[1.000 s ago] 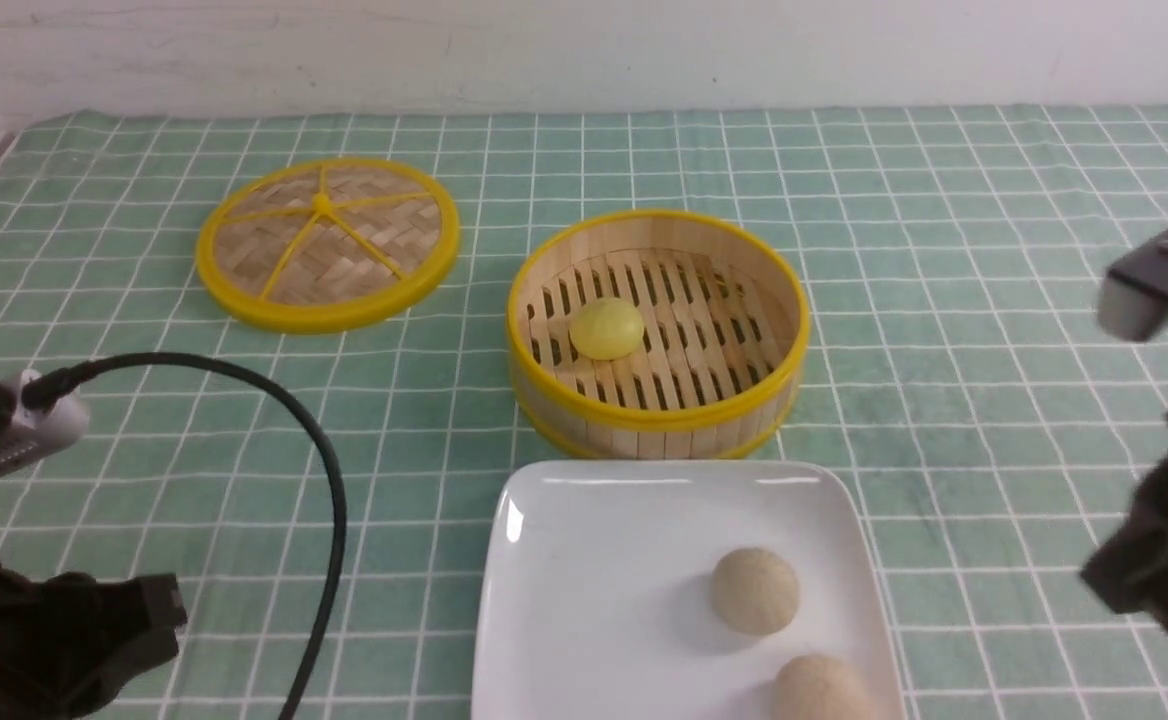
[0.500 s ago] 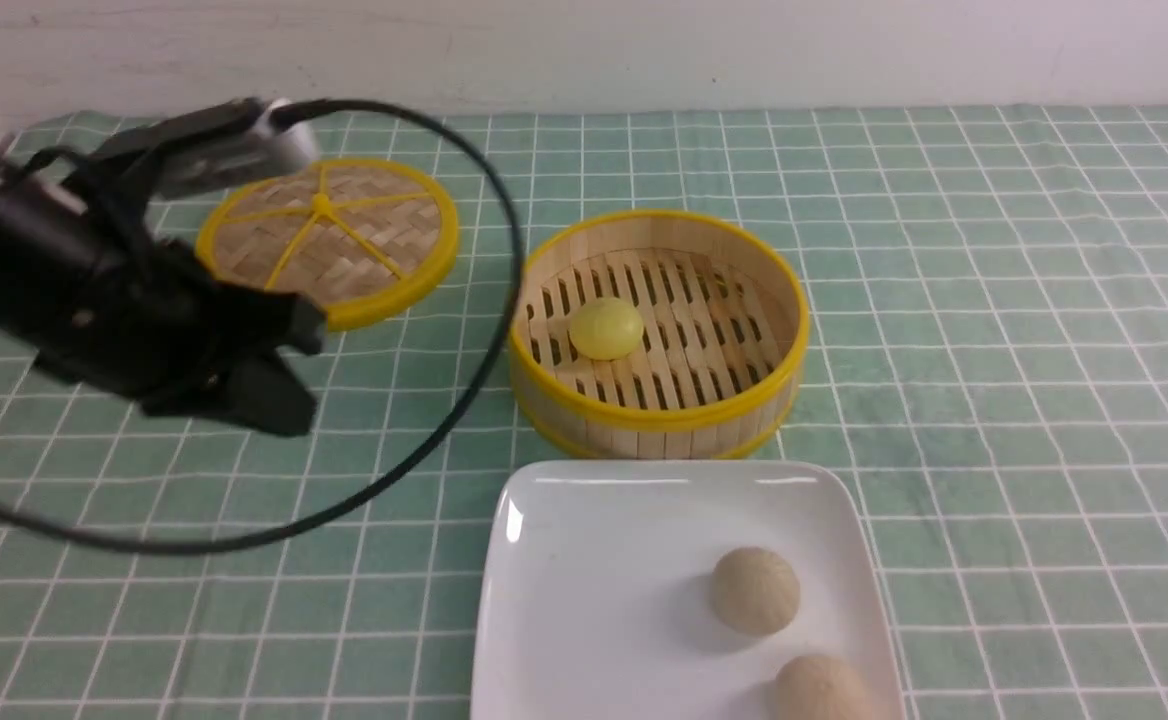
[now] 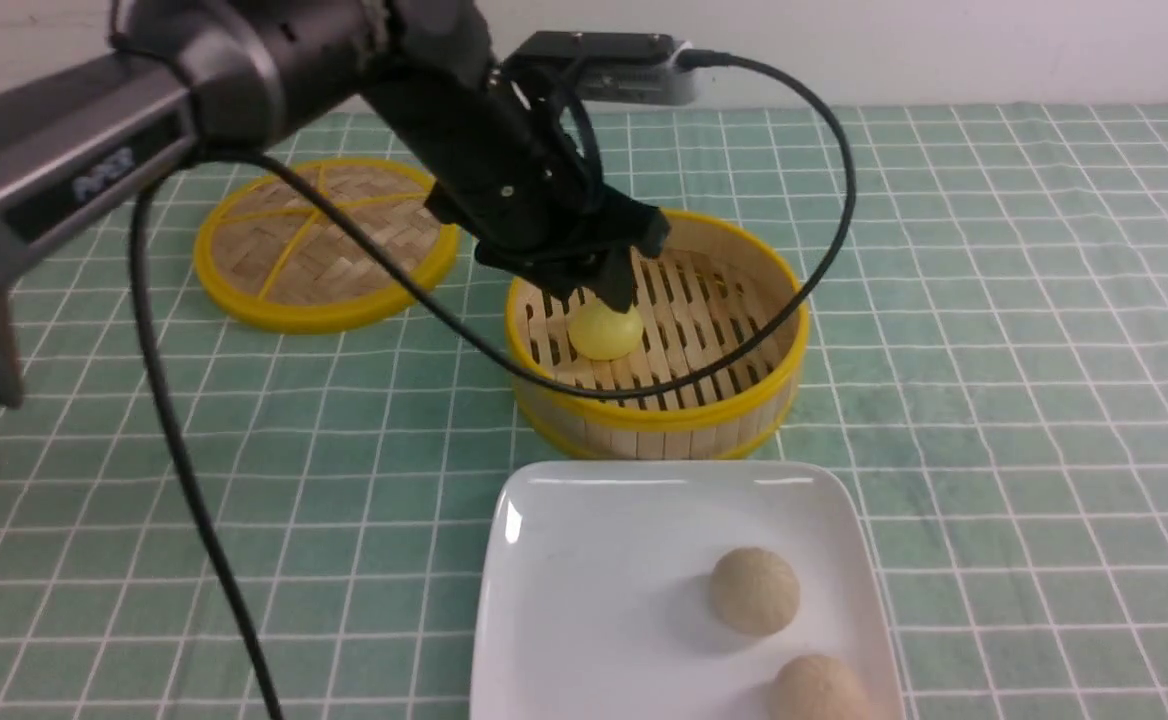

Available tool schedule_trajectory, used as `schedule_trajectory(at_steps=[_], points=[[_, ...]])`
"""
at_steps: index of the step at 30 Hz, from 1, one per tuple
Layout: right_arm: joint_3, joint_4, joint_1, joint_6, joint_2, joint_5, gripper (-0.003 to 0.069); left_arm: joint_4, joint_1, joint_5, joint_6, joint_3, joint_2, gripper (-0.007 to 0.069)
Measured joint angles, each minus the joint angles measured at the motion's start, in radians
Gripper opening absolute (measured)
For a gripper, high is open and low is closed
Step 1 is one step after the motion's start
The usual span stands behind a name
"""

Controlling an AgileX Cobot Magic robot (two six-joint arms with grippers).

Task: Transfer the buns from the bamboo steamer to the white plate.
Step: 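Reach into the bamboo steamer and grasp a bun with the left gripper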

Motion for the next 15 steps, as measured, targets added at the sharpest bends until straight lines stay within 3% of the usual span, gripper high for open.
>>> schedule_trajectory(at_steps=[4,15], points=[[0.0,0.0,0.0,0.0,0.0,-0.001,0.0001,0.014,-0.002,-0.073,-0.01,-0.041,0.092,0.0463],[0.0,0.0,0.0,0.0,0.0,-0.002,0.0011,0.05,-0.002,-0.133,-0.011,-0.041,0.212,0.0468]])
